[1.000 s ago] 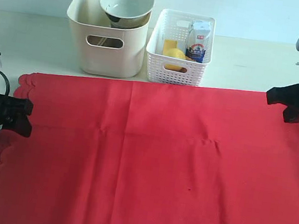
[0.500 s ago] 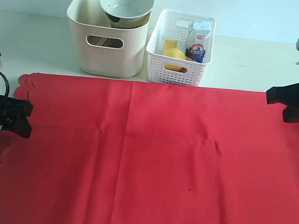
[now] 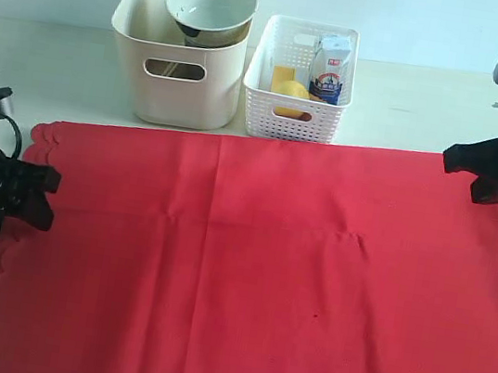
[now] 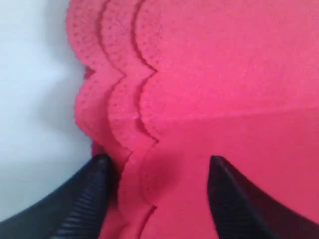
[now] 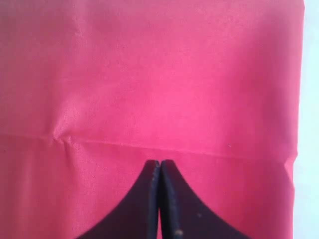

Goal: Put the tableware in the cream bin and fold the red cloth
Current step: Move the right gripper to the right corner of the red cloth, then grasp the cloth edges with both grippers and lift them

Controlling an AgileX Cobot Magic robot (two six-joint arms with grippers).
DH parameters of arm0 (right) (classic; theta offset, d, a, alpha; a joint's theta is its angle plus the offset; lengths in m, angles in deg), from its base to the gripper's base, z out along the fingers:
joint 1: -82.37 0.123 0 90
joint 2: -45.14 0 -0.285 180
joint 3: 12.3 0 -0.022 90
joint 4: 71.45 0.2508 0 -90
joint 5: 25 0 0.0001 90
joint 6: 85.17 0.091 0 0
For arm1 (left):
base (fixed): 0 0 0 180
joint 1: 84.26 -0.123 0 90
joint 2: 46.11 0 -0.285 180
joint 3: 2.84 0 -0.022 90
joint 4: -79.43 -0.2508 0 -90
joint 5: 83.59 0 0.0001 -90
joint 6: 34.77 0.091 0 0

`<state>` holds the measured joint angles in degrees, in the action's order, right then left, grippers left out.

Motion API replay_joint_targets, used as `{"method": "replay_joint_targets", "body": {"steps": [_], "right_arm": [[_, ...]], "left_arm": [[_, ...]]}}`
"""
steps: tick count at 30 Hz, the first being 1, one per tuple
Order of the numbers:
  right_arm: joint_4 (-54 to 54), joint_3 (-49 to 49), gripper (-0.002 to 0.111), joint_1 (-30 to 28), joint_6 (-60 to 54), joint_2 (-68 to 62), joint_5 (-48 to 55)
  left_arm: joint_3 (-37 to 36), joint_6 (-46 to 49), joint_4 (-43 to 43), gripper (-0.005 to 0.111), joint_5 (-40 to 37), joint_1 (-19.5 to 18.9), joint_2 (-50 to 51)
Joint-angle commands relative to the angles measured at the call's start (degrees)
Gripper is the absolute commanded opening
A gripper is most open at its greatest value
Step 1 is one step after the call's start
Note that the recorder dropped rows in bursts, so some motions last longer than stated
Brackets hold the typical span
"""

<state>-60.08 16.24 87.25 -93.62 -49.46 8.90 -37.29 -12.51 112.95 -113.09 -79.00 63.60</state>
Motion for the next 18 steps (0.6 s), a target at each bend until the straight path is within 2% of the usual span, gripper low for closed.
{"method": "replay_joint_targets", "body": {"steps": [1, 4, 9, 12, 15, 18], "right_arm": [[0.1, -0.5, 0.0, -0.2, -0.5, -0.1, -0.6], [0.5, -0.5, 0.0, -0.2, -0.5, -0.1, -0.5], [0.6, -0.5, 0.0, -0.2, -0.5, -0.1, -0.5], [0.6, -0.5, 0.0, -0.2, -0.5, -0.1, -0.5], [0.7, -0.5, 0.0, -0.2, -0.5, -0.4, -0.3], [3.5, -0.5, 0.0, -0.2, -2.9, -2.3, 1.3]], "left_arm": [[-0.6, 7.8, 7.4, 0.04, -3.9, -0.1, 1.3], [-0.3, 11.8, 10.5, 0.038, -8.6, -0.1, 1.3], [2.8, 13.1, 10.2, 0.037, -17.7, -0.1, 1.3], [3.9, 13.3, 10.0, 0.023, -20.2, -0.1, 0.5], [4.0, 13.3, 8.5, 0.0, -20.4, -0.1, -1.6], [4.1, 13.1, 8.3, 0.0, -21.3, -0.9, -3.7]]}}
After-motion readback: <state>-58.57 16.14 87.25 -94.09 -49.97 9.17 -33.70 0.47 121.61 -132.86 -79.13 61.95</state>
